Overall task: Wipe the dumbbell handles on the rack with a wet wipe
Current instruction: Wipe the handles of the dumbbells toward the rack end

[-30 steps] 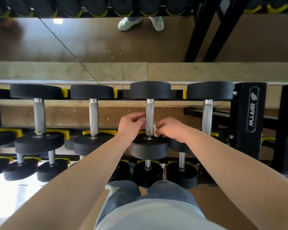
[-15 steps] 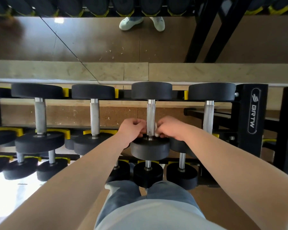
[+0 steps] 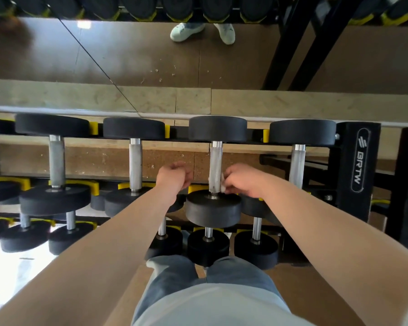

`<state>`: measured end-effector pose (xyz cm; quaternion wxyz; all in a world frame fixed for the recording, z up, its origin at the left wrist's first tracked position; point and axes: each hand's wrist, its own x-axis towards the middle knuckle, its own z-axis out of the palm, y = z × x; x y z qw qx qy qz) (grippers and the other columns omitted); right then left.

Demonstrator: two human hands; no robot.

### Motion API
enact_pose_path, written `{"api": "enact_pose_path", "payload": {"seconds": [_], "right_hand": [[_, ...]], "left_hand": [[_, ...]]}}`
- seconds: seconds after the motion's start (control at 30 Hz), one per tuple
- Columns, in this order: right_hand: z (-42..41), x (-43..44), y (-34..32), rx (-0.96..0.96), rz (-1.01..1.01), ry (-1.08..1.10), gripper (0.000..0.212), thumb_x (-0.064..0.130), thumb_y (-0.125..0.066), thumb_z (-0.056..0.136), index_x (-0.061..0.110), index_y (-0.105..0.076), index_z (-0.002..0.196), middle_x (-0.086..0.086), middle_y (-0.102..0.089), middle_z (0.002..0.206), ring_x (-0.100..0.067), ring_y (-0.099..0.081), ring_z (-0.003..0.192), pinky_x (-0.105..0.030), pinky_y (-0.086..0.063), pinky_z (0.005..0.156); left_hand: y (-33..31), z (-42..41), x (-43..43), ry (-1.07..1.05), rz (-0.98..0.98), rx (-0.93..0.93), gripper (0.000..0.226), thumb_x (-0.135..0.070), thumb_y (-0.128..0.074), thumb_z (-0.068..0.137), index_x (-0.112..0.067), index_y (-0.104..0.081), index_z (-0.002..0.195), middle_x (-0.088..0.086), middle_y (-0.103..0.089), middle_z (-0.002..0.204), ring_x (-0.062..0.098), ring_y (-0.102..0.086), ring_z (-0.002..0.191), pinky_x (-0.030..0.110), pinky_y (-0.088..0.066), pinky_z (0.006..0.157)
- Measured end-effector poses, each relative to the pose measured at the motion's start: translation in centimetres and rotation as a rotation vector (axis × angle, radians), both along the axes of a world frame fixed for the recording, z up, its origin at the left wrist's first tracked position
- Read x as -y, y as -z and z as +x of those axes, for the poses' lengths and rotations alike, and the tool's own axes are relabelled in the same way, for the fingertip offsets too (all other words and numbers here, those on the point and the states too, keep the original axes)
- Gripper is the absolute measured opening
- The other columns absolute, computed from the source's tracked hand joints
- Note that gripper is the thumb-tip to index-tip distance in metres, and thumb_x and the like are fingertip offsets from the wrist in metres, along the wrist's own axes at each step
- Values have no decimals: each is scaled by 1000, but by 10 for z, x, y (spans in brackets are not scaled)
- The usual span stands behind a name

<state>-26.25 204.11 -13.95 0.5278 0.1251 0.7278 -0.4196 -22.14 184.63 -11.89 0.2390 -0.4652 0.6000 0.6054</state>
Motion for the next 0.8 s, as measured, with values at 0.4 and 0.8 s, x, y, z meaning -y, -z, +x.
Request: {"api": "enact_pose_path", "payload": {"seconds": [0.4,0.8], "right_hand": [[7,-1,-8,-59,102,-258,12,5,-64,96,13,-71,101,-10,-72,105,-24,-71,98,-38,-60,90],[17,-4,-13,-152,134,-328,18,10,-64,97,13,-73,111,-6,-71,105,-22,-68,97,-39,-56,92]], "left_hand": [[1,4,-3,227,-216,13,20,-40,-60,101,-21,-64,94,6,-75,99,18,-74,90,33,-63,79],[6,1,-8,429,-331,-63,32,-5,-58,98,-33,-72,107,-8,-64,121,7,-60,83,23,-53,60]]}}
